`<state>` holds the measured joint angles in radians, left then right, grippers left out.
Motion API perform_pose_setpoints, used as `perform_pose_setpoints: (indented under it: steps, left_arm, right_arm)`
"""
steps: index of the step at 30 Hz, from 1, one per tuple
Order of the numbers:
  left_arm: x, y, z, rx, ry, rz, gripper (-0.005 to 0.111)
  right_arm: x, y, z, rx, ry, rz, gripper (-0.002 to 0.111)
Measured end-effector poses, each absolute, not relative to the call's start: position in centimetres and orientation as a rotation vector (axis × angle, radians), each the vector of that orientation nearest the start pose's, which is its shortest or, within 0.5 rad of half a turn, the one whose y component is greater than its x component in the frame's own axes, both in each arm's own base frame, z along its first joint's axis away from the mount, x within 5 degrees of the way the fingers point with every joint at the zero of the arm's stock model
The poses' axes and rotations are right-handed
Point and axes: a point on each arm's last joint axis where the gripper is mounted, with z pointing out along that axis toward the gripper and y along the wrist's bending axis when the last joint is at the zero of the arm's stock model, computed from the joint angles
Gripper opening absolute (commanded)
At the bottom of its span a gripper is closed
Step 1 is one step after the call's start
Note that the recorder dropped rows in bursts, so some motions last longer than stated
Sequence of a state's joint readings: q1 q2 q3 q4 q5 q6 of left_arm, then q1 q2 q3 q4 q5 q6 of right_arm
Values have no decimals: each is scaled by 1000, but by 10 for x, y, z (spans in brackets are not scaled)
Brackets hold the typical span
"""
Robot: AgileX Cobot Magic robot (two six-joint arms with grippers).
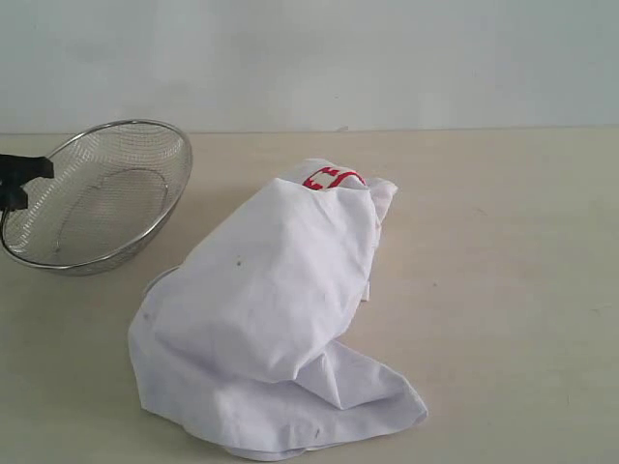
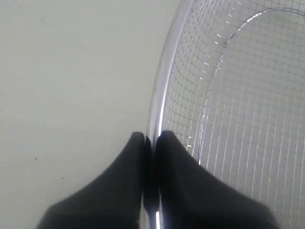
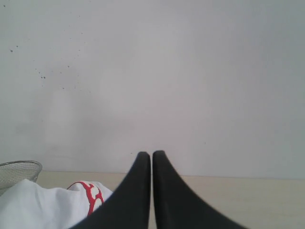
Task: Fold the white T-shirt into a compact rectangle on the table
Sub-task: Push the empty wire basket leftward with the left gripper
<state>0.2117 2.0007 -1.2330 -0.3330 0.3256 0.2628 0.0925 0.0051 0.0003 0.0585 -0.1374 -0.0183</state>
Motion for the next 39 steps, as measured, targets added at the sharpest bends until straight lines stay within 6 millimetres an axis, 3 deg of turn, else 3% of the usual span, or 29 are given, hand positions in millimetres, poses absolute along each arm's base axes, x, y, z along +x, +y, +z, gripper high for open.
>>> perform_pose_setpoints:
  steps: [8,17,23,30,32,36,39]
  left_arm:
    - [401,93,147,-361,2528,-60,4]
    - [400,96,147,-358,2531,-46,5]
    - [399,97,147,-411,2524,-56,18]
    - [393,116,146,-455,2530,-26,18]
    - [393,116,147,-500,2520,-40,24]
    - [393,117,157,-521,2484,-41,60]
    - [392,116,169,-516,2456,-38,63]
  right_arm:
    - [55,4,225,-29,1352,106,0]
    - [55,4,225,-29,1352,106,0]
    - [55,4,225,-29,1352,106,0]
    - [55,4,225,-29,1352,106,0]
    - [55,4,225,-29,1352,106,0]
    - [55,4,225,-29,1352,106,0]
    - [55,4,225,-29,1352,106,0]
